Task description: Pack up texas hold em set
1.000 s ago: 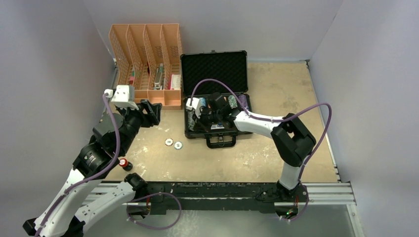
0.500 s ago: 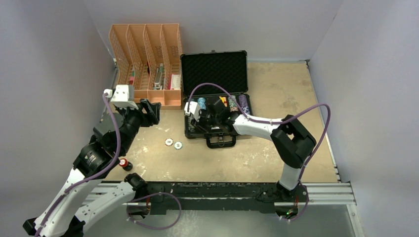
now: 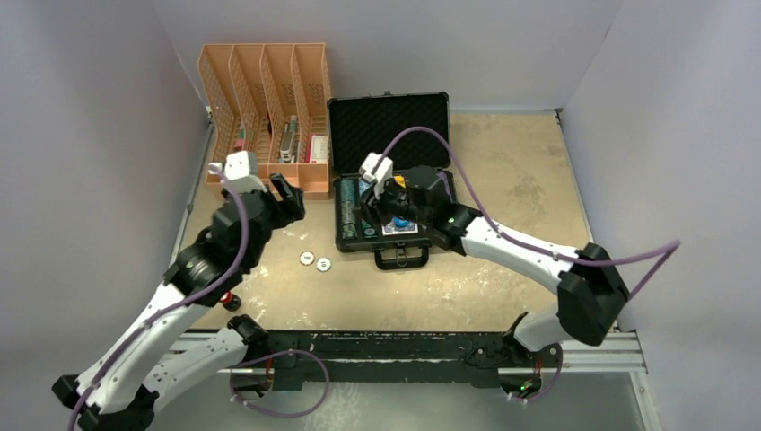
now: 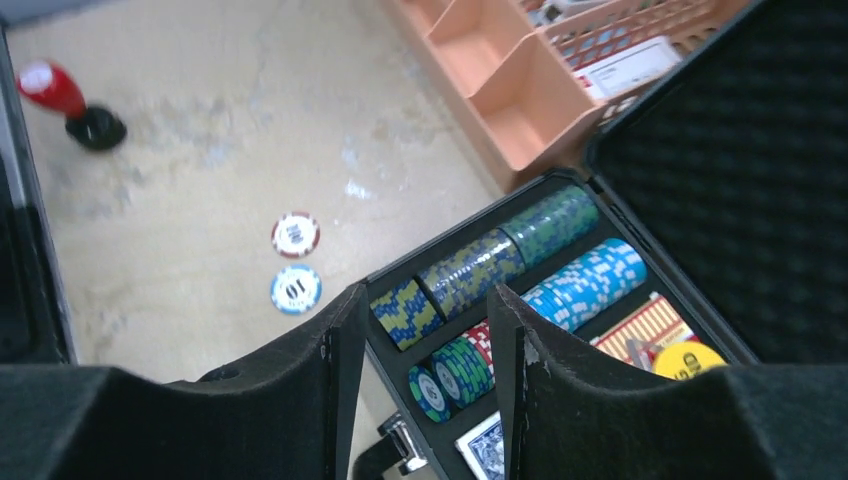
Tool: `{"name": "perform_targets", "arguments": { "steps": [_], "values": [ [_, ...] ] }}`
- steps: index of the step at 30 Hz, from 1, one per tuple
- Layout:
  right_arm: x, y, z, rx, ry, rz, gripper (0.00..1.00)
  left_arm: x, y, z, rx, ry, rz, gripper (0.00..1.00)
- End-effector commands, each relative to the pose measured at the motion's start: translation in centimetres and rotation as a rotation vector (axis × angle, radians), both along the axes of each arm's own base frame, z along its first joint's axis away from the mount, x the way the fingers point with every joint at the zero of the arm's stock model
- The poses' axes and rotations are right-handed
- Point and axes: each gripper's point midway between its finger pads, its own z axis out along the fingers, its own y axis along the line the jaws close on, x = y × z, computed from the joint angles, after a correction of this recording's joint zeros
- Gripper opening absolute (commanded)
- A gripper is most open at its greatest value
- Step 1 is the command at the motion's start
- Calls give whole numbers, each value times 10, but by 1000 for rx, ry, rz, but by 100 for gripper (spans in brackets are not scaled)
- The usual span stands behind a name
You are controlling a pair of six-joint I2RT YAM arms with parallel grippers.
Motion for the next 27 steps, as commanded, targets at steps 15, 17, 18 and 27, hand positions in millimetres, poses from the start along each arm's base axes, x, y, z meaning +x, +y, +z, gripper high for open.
{"name": "perform_targets", "arguments": {
  "steps": [15,17,18,27],
  "values": [
    [11,-67,-4,276,231,-503,46,21,-5,-221,163,608,249,69],
    [9,-70,-7,274,235,-511,45,21,-6,-238,168,653,244,70],
    [8,-71,-8,273,235,-511,45,21,-7,-246,166,672,237,72],
    [5,-73,-10,242,199,-481,47,17,-13,-292,166,806,202,68]
  ]
}}
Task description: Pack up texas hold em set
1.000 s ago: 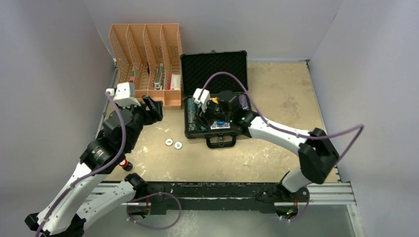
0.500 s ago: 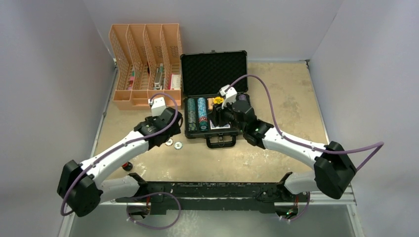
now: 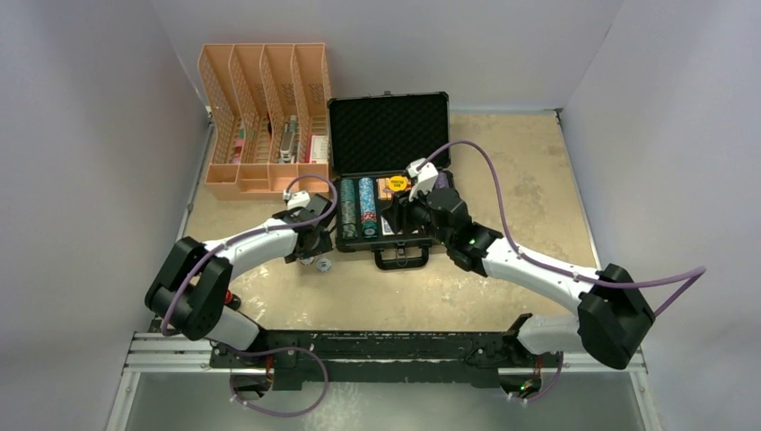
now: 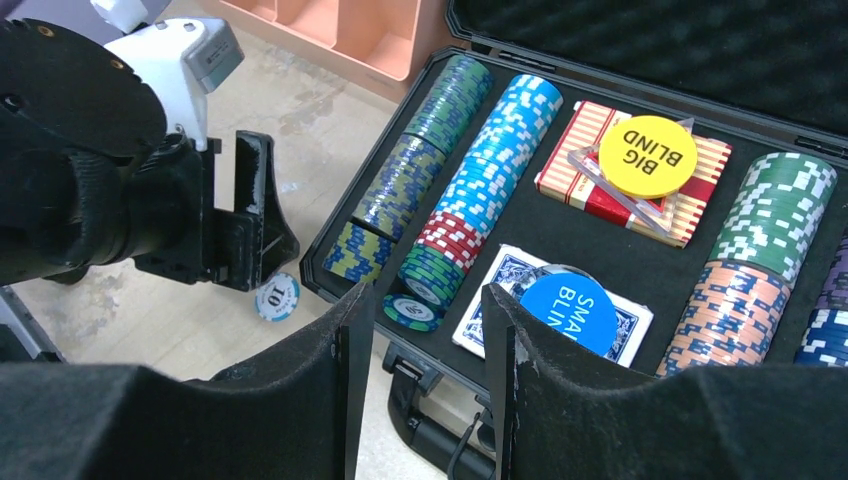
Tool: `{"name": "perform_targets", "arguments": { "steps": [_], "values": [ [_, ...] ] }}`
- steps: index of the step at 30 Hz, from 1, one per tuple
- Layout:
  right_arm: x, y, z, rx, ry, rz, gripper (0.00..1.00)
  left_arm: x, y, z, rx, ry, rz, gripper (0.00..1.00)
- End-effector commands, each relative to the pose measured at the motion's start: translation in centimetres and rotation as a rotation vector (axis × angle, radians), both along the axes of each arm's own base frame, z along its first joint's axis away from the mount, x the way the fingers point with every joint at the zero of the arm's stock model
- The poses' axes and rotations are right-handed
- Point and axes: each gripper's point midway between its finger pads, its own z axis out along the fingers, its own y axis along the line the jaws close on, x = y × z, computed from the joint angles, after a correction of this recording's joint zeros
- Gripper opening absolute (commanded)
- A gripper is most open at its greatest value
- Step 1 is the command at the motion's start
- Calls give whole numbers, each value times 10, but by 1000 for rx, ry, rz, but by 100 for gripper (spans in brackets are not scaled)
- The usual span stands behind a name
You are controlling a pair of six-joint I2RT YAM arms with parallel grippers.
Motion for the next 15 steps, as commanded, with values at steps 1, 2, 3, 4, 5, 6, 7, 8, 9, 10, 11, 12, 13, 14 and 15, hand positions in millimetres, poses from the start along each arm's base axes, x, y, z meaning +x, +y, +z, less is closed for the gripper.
{"name": "perform_targets", "arguments": {
  "steps": [1,2,3,4,5,6,7,8,9,10,11,12,13,14,15],
  "values": [
    [4,-2,14,19,-56,-17,47,5,-9,-6,-57,-3,2,67],
    [4,-3,13,18,-55,-18,47,3,-6,-8,-44,3,9,65],
    [5,-3,11,13,-54,-20,47,1,-1,-8,-21,11,19,63],
    [5,-3,11,10,-54,-23,46,-1,2,-8,-4,15,26,62],
    [6,-4,10,9,-53,-26,46,-3,6,-9,6,20,31,62],
    [6,-4,9,8,-52,-27,46,-5,7,-11,10,22,34,61],
    [7,-3,9,8,-53,-28,46,-6,8,-12,10,24,39,60],
    [7,-3,7,5,-51,-28,46,-7,9,-14,8,26,45,59],
    [8,-2,7,3,-52,-28,46,-8,10,-15,5,26,52,58],
    [9,-1,7,1,-52,-27,46,-10,10,-18,-1,30,58,58],
    [9,-1,6,-4,-50,-27,46,-12,9,-19,-11,31,66,58],
    [10,-1,5,-6,-48,-29,46,-15,10,-21,-19,32,76,58],
    [11,-1,5,-8,-47,-31,46,-17,10,-23,-29,29,86,59],
    [11,-1,4,-11,-46,-32,46,-19,10,-25,-39,26,95,59],
    [11,-1,3,-13,-44,-32,46,-19,10,-27,-50,19,108,59]
  ]
}}
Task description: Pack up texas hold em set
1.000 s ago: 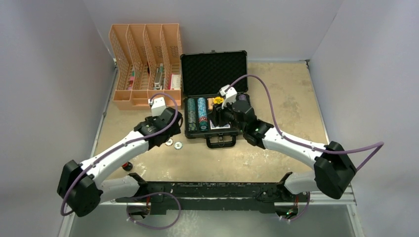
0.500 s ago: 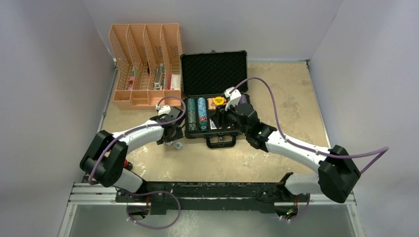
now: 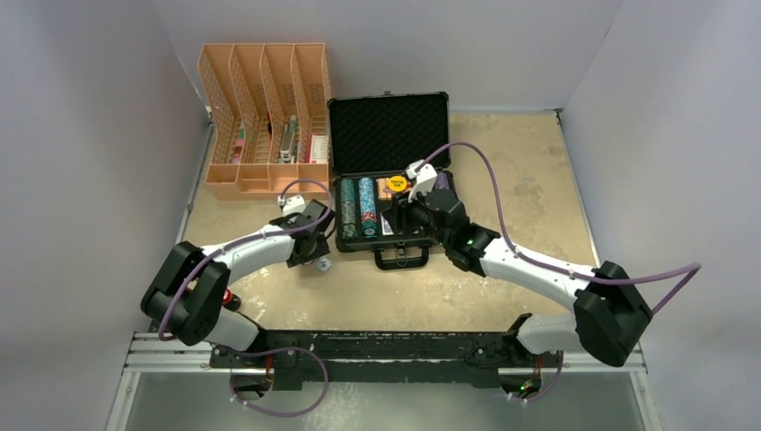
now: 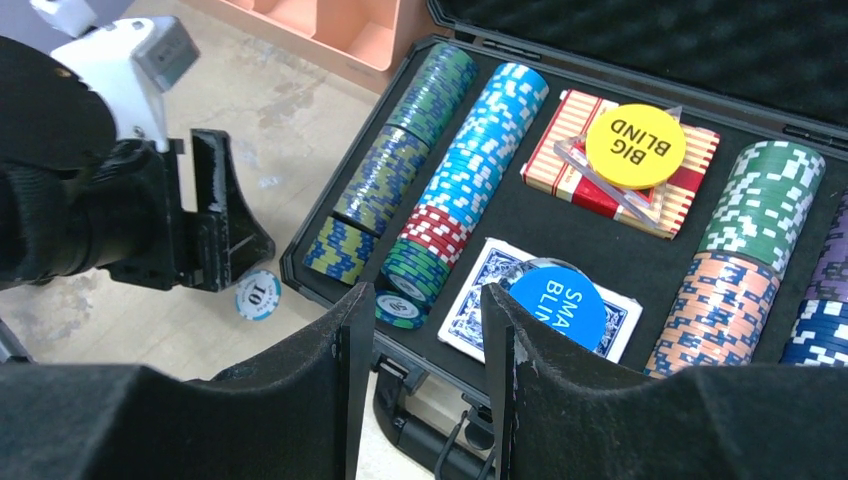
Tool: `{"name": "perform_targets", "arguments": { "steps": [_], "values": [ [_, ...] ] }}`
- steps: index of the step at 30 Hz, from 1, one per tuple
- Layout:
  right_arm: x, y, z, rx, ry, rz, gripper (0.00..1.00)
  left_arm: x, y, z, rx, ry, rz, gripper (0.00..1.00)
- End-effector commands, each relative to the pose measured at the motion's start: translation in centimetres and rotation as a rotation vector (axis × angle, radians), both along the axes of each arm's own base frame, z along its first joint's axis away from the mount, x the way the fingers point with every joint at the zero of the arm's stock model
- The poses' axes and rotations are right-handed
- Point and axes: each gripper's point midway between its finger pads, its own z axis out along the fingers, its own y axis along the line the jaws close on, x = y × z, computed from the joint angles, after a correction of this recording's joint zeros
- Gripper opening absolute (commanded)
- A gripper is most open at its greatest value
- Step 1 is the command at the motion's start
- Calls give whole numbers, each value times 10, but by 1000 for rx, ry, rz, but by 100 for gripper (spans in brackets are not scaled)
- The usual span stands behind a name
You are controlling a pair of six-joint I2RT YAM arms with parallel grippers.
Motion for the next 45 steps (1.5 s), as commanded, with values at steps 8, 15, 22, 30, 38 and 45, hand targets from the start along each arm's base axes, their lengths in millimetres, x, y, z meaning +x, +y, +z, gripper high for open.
{"name": "perform_targets", "arguments": {
  "steps": [8,15,22,30,38,45],
  "values": [
    [11,5,6,0,-28,-19,45,-20,10,-25,-68,-10,123,53],
    [9,8,20,71,-20,-26,44,-33,12,-34,-19,96,61,46],
    [12,5,19,79,-15,-60,43,-38,11,-36,0,158,29,48],
    [14,1,18,77,-16,-83,43,-51,12,-28,-1,202,11,48],
    [14,2,11,69,-5,-83,42,-50,12,-13,24,220,-31,48],
    [13,1,9,70,-2,-86,42,-33,14,-12,59,166,-6,49]
  ]
}}
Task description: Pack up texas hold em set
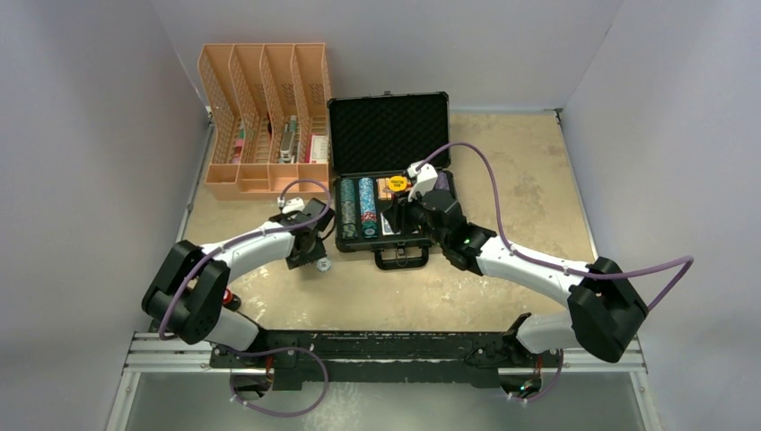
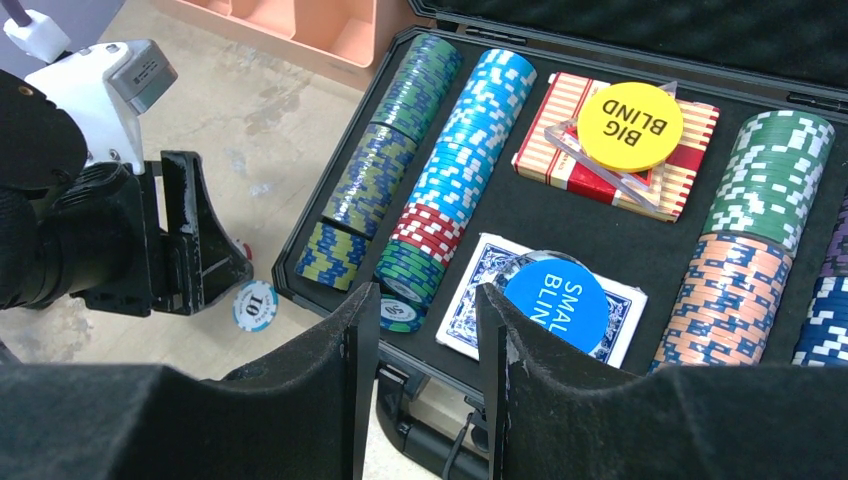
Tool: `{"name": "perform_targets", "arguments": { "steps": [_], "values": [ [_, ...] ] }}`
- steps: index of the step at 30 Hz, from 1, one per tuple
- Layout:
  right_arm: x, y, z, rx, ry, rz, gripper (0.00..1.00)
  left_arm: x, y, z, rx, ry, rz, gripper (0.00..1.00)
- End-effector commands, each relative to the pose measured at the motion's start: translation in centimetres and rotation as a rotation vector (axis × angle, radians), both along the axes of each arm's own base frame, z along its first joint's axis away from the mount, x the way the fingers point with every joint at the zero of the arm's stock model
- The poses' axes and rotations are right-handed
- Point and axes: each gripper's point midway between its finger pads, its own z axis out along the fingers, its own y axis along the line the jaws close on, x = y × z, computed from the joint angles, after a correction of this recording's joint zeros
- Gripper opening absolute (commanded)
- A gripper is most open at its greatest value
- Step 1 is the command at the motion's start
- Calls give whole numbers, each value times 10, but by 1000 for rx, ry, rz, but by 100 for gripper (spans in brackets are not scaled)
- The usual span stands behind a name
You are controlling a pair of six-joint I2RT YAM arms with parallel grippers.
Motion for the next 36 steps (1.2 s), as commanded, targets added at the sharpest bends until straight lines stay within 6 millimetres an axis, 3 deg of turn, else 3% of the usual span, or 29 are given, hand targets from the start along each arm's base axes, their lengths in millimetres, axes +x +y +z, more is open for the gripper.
{"name": "perform_targets", "arguments": {
  "steps": [1,7,17,28,36],
  "values": [
    [8,2,23,55,-52,-31,42,-12,14,-9,83,75,-6,49],
    [7,0,24,51,-55,-33,42,2,15,-11,113,41,11,50],
    [7,-2,23,44,-57,-40,42,-10,14,-21,78,60,23,45],
    [8,0,20,48,-47,-39,42,-27,13,-18,53,117,-23,53],
    [8,1,21,47,-46,-37,42,-20,10,-23,36,84,-4,45]
  ]
}}
